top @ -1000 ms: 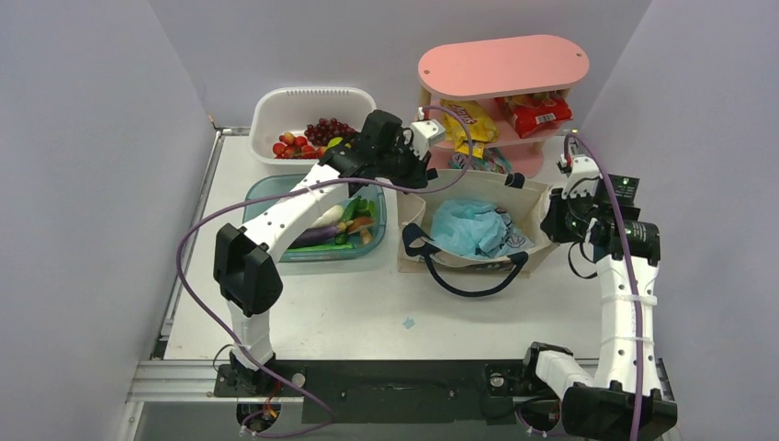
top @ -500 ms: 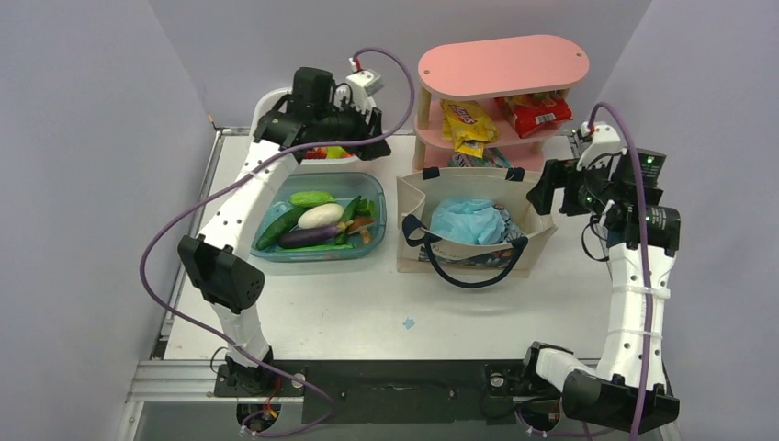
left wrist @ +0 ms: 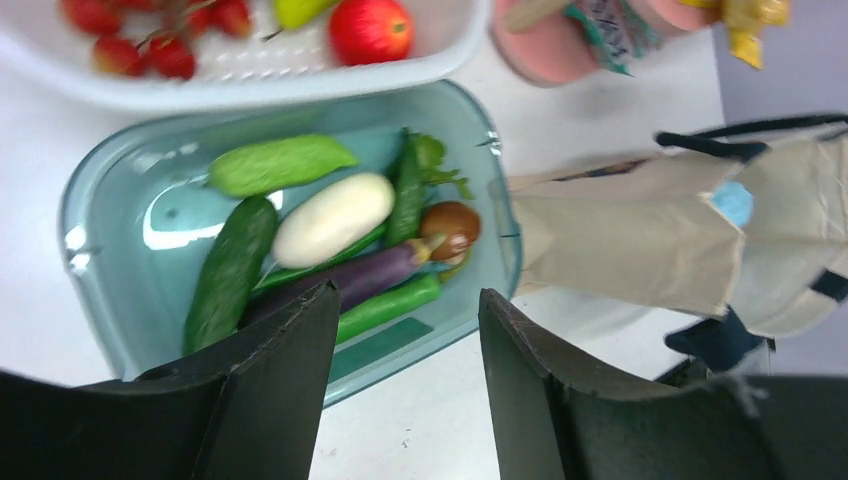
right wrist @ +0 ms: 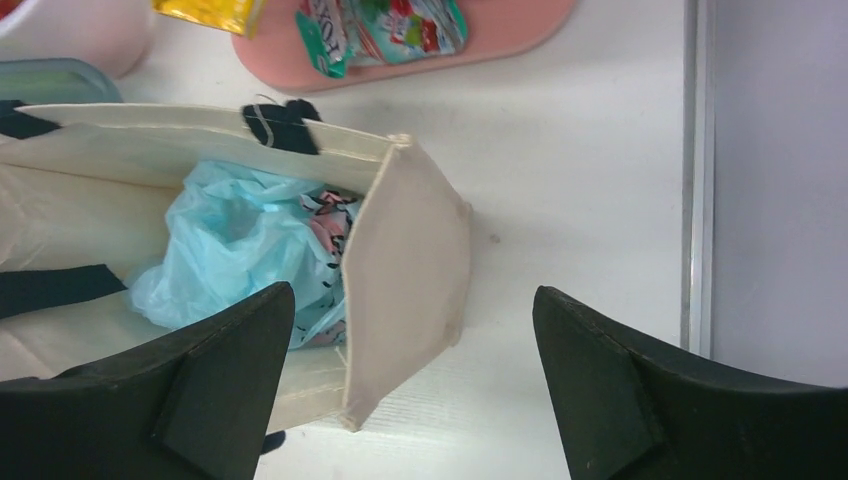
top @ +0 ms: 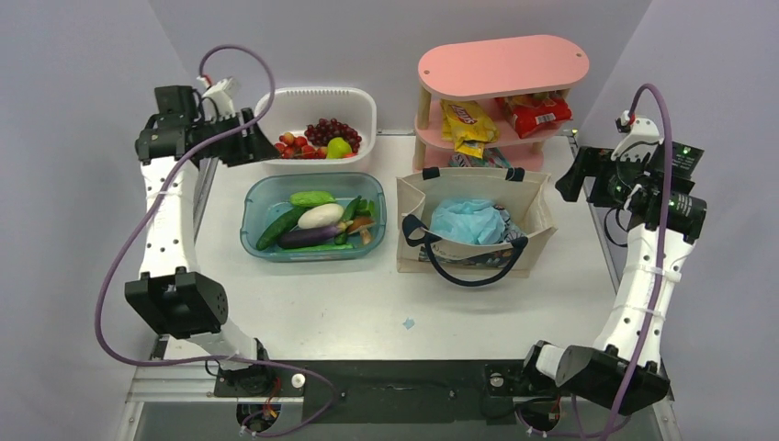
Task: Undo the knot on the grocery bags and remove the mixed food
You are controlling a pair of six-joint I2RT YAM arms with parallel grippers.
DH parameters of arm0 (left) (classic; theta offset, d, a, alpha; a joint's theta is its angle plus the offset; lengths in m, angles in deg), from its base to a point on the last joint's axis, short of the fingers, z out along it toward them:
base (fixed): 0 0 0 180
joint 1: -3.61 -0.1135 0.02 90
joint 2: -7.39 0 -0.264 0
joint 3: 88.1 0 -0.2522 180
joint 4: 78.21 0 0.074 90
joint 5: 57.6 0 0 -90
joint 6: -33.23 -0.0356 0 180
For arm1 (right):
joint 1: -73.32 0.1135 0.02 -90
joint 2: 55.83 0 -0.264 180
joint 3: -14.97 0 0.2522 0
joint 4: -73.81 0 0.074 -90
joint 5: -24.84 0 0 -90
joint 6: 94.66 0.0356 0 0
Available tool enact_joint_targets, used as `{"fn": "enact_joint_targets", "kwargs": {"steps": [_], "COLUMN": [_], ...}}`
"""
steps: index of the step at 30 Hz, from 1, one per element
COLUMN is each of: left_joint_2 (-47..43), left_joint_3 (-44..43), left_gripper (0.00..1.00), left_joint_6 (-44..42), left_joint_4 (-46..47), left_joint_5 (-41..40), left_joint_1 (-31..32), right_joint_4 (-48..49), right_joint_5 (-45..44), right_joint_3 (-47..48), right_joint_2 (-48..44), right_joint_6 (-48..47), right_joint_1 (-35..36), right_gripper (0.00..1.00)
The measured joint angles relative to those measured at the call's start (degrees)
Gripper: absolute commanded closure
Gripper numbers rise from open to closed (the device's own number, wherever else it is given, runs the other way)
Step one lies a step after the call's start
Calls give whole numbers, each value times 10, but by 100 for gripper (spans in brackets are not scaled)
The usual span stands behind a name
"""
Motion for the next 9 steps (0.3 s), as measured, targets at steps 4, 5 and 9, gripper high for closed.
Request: {"fn": "enact_joint_targets", "kwargs": {"steps": [4, 5, 9], "left_joint_2": [-38, -50, -96], "left_joint_3": [91, 117, 190], "left_gripper": [48, 48, 48], "left_joint_6": [-1, -2, -2], "left_joint_4": [-8, -8, -3], "left_joint_5": [-20, -30, -59], "left_joint_1": [-66, -74, -76], "right_joint_4": [-13, -14, -21], "right_joint_5": [-8, -12, -26], "right_joint_3": [-10, -14, -28], "right_joint_2": [28, 33, 39], "right_joint_6": [-11, -14, -26], "right_joint_1": [-11, -12, -12], "right_gripper": [16, 16, 16]}}
